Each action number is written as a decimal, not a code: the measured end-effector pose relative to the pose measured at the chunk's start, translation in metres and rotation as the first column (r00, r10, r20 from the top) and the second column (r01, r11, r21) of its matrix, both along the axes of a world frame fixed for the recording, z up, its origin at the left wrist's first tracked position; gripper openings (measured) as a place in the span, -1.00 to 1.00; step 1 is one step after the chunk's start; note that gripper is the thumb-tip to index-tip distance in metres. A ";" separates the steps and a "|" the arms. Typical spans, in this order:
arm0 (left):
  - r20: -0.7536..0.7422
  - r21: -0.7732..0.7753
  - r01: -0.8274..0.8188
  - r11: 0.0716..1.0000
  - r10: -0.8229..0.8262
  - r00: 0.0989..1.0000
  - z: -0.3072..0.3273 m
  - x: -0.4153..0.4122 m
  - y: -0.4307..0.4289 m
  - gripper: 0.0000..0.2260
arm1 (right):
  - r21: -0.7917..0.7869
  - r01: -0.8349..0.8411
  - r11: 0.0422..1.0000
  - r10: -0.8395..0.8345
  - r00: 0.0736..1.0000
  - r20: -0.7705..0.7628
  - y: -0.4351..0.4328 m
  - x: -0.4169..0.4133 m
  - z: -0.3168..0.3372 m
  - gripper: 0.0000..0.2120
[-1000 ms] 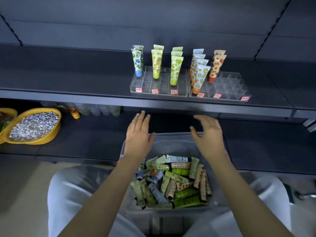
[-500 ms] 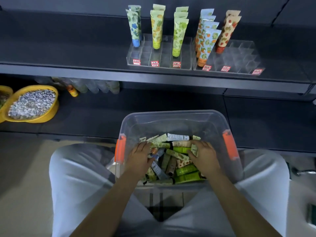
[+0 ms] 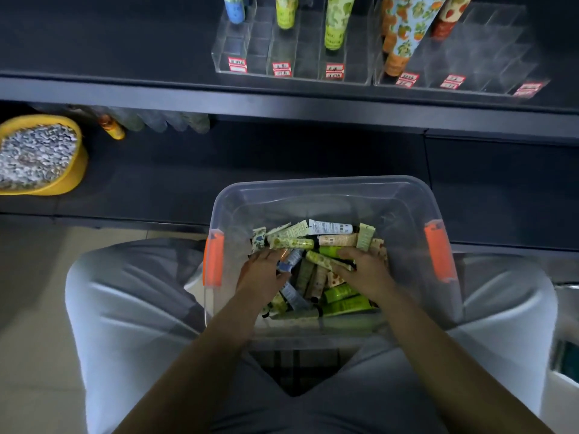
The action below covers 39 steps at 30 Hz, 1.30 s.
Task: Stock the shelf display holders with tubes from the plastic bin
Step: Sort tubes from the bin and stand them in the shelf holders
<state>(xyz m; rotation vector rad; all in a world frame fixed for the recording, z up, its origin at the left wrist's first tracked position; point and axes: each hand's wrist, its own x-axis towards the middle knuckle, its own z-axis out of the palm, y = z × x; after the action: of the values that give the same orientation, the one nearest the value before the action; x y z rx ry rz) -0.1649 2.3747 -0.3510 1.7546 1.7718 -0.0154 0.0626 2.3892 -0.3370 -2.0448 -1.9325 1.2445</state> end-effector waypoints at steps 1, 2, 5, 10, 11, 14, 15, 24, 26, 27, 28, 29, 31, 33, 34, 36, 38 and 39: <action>-0.001 -0.017 -0.004 1.000 0.004 1.000 -0.002 0.000 0.002 -0.51 | -0.019 -0.001 1.000 0.001 1.000 0.001 0.003 0.000 -0.002 -0.62; -0.006 -0.027 -0.007 1.000 0.007 1.000 -0.004 0.000 0.004 -0.51 | -0.039 -0.001 0.999 0.002 1.000 0.003 0.005 -0.001 -0.004 -0.63; -0.051 -0.031 -0.002 1.000 0.001 0.999 -0.008 0.002 0.009 -0.55 | -0.087 -0.005 0.996 0.005 1.000 0.002 0.011 -0.001 -0.011 -0.63; -0.115 -0.061 0.014 0.998 -0.021 0.993 -0.013 0.004 0.015 -0.60 | -0.115 -0.011 0.993 0.013 1.000 0.023 0.018 -0.001 -0.020 -0.63; -0.125 -0.061 0.021 0.998 -0.028 0.992 -0.014 0.005 0.016 -0.61 | -0.119 -0.016 0.993 0.020 0.999 0.029 0.019 -0.001 -0.022 -0.63; -0.128 -0.047 0.017 0.999 -0.023 0.992 -0.016 0.006 0.017 -0.65 | -0.132 -0.030 0.991 0.035 0.999 0.030 0.021 -0.001 -0.026 -0.63; -0.126 -0.048 0.015 0.999 -0.021 0.992 -0.016 0.006 0.017 -0.66 | -0.137 -0.030 0.990 0.034 0.999 0.027 0.022 -0.001 -0.028 -0.64; -0.118 -0.075 0.030 0.997 -0.039 0.992 -0.016 0.004 0.016 -0.69 | -0.114 -0.069 0.991 0.076 0.996 0.056 0.021 0.002 -0.035 -0.68; -0.089 -0.059 0.019 0.998 -0.024 0.996 -0.017 0.003 0.017 -0.69 | -0.091 -0.096 0.991 0.104 0.991 0.089 0.021 0.002 -0.035 -0.69; -0.061 -0.044 0.009 0.999 -0.011 0.998 -0.016 0.002 0.017 -0.70 | -0.084 -0.107 0.991 0.116 0.987 0.108 0.022 0.003 -0.036 -0.69; -0.030 -0.025 -0.004 1.000 0.003 1.000 -0.015 0.002 0.017 -0.71 | -0.079 -0.120 0.990 0.129 0.984 0.125 0.022 0.002 -0.036 -0.70; 0.004 -0.004 -0.022 1.000 0.022 1.000 -0.014 0.002 0.017 -0.72 | -0.079 -0.127 0.989 0.137 0.981 0.139 0.022 0.002 -0.035 -0.70; 0.069 0.014 -0.082 0.997 0.081 0.994 -0.010 0.003 0.018 -0.79 | -0.088 -0.144 0.986 0.158 0.972 0.172 0.022 0.000 -0.032 -0.73; 0.138 0.015 -0.170 0.985 0.167 0.976 -0.009 0.004 0.018 -0.84 | -0.105 -0.158 0.982 0.177 0.962 0.206 0.022 -0.002 -0.029 -0.75; 0.183 0.011 -0.216 0.976 0.211 0.960 -0.008 0.004 0.018 -0.86 | -0.106 -0.153 0.983 0.172 0.964 0.205 0.022 -0.003 -0.029 -0.77; 0.333 -0.017 -0.326 0.945 0.313 0.890 -0.005 0.005 0.018 -0.87 | -0.117 -0.105 0.987 0.125 0.976 0.178 0.021 -0.004 -0.029 -0.79; 0.446 -0.083 -0.426 0.901 0.415 0.793 0.006 0.006 0.019 -0.87 | -0.138 -0.057 0.989 0.078 0.986 0.150 0.022 -0.005 -0.030 -0.80; 0.469 -0.098 -0.466 0.879 0.454 0.758 0.011 0.007 0.019 -0.87 | -0.149 -0.041 0.988 0.061 0.989 0.137 0.022 -0.005 -0.030 -0.79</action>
<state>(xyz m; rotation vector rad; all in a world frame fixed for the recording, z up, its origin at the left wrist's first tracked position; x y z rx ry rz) -0.1576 2.3937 -0.3401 1.1461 1.7654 0.6049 0.0580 2.4113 -0.3669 -2.2234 -2.0216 1.3229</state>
